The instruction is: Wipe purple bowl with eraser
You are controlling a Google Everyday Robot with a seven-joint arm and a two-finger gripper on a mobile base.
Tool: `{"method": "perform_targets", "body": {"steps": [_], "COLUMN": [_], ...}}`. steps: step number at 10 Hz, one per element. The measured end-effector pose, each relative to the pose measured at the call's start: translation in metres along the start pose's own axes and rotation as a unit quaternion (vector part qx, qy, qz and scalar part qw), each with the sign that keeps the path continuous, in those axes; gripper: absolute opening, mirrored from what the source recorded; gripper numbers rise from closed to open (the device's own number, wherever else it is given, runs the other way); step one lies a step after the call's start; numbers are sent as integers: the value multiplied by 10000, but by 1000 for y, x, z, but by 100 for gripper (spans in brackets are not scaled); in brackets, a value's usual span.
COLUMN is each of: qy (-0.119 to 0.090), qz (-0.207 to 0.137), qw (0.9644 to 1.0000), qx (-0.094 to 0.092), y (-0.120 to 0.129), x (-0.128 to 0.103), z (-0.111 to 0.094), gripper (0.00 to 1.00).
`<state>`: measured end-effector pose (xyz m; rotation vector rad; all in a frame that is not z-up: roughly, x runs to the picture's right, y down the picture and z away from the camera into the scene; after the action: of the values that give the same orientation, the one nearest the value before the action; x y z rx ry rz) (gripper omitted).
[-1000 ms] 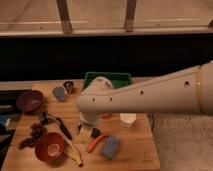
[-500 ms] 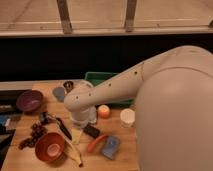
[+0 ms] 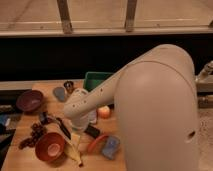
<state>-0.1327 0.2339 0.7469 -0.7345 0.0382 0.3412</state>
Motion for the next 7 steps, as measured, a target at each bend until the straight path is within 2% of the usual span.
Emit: {"method": "perform_targets", "body": {"steps": [2,3,5,7], "qy": [32,106,315,510], "qz": [39,194,567,917], "qw": [10000,9998,9978,9938], "qx": [-15,9,160,368], "y": [-2,-7,-29,-45], "x": [2,6,27,53], "z": [2,4,3,-5], "gripper": [78,78,78,78]}}
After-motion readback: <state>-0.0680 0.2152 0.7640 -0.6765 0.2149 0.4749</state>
